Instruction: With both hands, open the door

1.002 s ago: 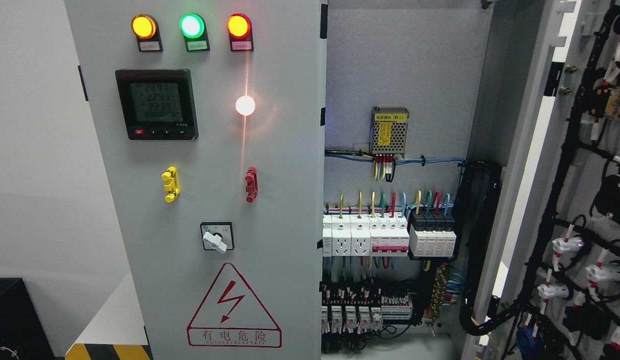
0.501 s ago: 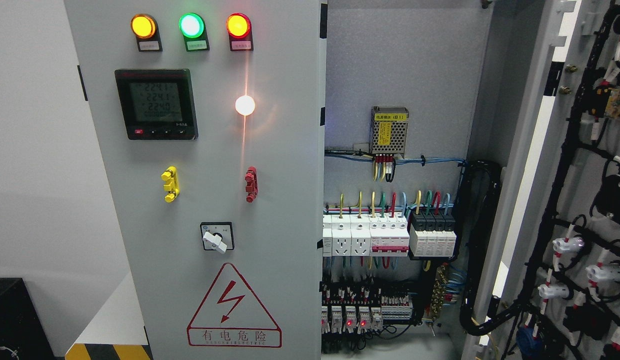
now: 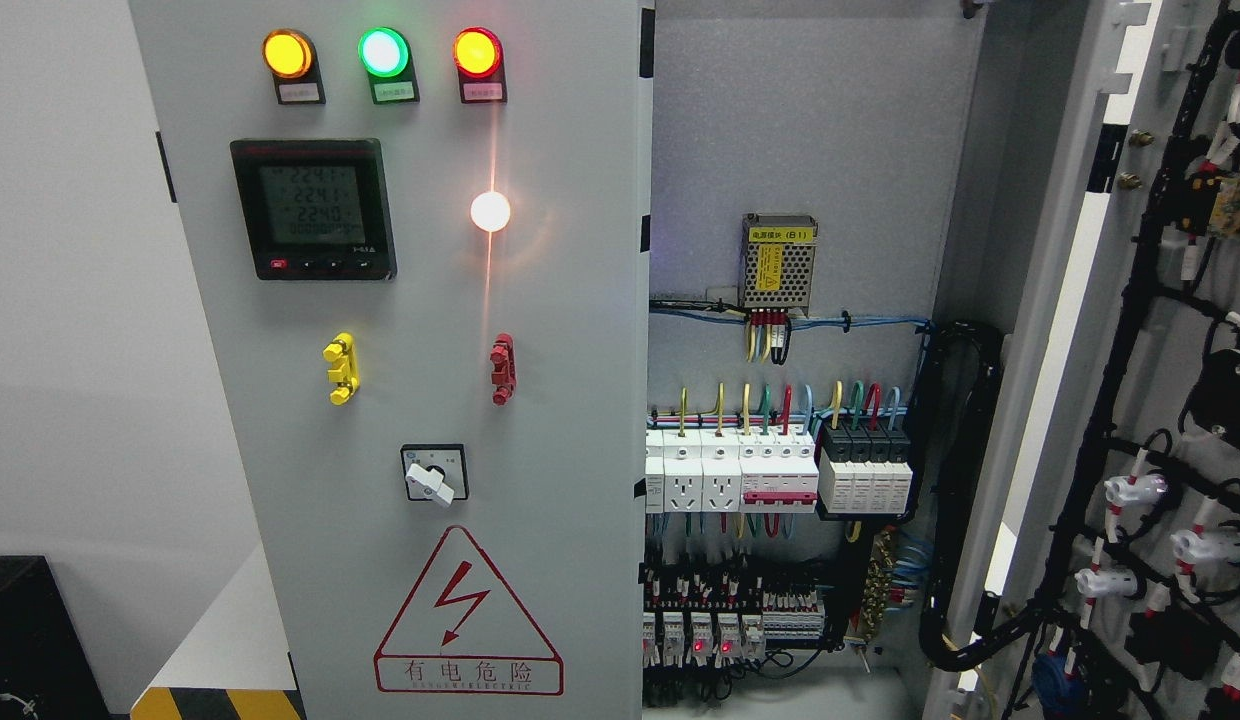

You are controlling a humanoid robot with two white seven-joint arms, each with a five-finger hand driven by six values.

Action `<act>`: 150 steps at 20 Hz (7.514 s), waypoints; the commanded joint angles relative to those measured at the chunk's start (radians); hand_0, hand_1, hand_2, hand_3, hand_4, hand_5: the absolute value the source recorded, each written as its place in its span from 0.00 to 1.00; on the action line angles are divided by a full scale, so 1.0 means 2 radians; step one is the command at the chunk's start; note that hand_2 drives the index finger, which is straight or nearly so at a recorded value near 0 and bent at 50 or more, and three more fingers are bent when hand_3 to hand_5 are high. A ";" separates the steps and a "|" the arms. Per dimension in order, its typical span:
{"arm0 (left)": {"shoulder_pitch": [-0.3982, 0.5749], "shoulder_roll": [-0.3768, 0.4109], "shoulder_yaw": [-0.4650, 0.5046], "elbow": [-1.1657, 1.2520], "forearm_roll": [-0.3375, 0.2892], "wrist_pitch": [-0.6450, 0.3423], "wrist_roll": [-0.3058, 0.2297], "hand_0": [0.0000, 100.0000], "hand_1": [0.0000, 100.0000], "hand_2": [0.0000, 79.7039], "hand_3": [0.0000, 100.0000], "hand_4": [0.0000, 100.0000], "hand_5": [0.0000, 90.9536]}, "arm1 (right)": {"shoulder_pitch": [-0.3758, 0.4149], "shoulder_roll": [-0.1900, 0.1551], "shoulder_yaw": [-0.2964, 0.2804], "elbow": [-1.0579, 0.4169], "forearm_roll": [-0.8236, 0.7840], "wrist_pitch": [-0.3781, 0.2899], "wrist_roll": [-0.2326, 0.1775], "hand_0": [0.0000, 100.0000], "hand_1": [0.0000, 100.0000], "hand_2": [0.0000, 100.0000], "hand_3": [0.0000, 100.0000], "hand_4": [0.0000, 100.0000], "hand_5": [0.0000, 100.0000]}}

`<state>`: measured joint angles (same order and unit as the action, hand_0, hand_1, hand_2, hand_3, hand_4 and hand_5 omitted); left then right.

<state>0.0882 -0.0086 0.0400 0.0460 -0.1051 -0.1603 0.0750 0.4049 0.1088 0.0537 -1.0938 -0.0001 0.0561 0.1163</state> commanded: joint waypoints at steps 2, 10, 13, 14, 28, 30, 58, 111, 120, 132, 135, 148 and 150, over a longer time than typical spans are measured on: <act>-0.001 -0.015 0.011 0.004 0.001 -0.004 0.000 0.00 0.00 0.00 0.00 0.00 0.00 | 0.040 -0.004 0.026 -0.329 -0.017 -0.004 0.002 0.00 0.00 0.00 0.00 0.00 0.00; -0.003 -0.017 0.010 0.003 0.001 -0.005 -0.001 0.00 0.00 0.00 0.00 0.00 0.00 | 0.064 -0.027 0.063 -0.428 -0.017 -0.099 0.002 0.00 0.00 0.00 0.00 0.00 0.00; -0.005 -0.022 0.010 0.003 0.001 -0.005 -0.001 0.00 0.00 0.00 0.00 0.00 0.00 | 0.061 -0.031 0.070 -0.452 -0.017 -0.102 0.002 0.00 0.00 0.00 0.00 0.00 0.00; -0.006 -0.025 0.010 0.003 0.001 -0.005 -0.001 0.00 0.00 0.00 0.00 0.00 0.00 | 0.058 -0.031 0.071 -0.459 -0.017 -0.107 0.002 0.00 0.00 0.00 0.00 0.00 0.00; -0.017 -0.028 0.007 0.002 0.002 0.052 -0.001 0.00 0.00 0.00 0.00 0.00 0.00 | -0.045 -0.031 0.077 -0.468 -0.015 -0.120 0.002 0.00 0.00 0.00 0.00 0.00 0.00; -0.017 -0.027 0.008 -0.006 0.002 0.056 -0.001 0.00 0.00 0.00 0.00 0.00 0.00 | -0.064 -0.030 0.077 -0.466 -0.015 -0.122 0.002 0.00 0.00 0.00 0.00 0.00 0.00; -0.020 -0.044 0.010 -0.012 0.000 0.053 -0.002 0.00 0.00 0.00 0.00 0.00 0.00 | -0.304 -0.013 0.081 -0.376 -0.018 0.013 -0.003 0.00 0.00 0.00 0.00 0.00 0.00; -0.020 -0.044 0.010 -0.012 0.000 0.053 -0.002 0.00 0.00 0.00 0.00 0.00 0.00 | -0.495 -0.011 0.048 -0.233 -0.096 0.085 0.058 0.00 0.00 0.00 0.00 0.00 0.00; -0.020 -0.045 0.009 -0.012 0.000 0.053 -0.001 0.00 0.00 0.00 0.00 0.00 0.00 | -0.514 -0.013 0.048 -0.222 -0.140 0.113 0.079 0.00 0.00 0.00 0.00 0.00 0.00; -0.020 -0.045 0.010 -0.012 0.000 0.053 -0.002 0.00 0.00 0.00 0.00 0.00 0.00 | -0.522 -0.013 0.031 -0.207 -0.140 0.114 0.124 0.00 0.00 0.00 0.00 0.00 0.00; -0.020 -0.045 0.010 -0.012 0.000 0.053 -0.001 0.00 0.00 0.00 0.00 0.00 0.00 | -0.528 -0.013 0.025 -0.191 -0.154 0.115 0.124 0.00 0.00 0.00 0.00 0.00 0.00; -0.020 -0.045 0.009 -0.012 0.000 0.053 -0.001 0.00 0.00 0.00 0.00 0.00 0.00 | -0.541 -0.024 0.022 -0.163 -0.166 0.115 0.166 0.00 0.00 0.00 0.00 0.00 0.00; -0.020 -0.045 0.009 -0.012 0.000 0.053 -0.001 0.00 0.00 0.00 0.00 0.00 0.00 | -0.547 -0.024 0.022 -0.156 -0.166 0.115 0.166 0.00 0.00 0.00 0.00 0.00 0.00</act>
<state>0.0475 -0.0977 0.0587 0.0000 -0.1043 -0.0541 0.0685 -0.6714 0.0693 0.1090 -1.4565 -0.3277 0.2853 0.4416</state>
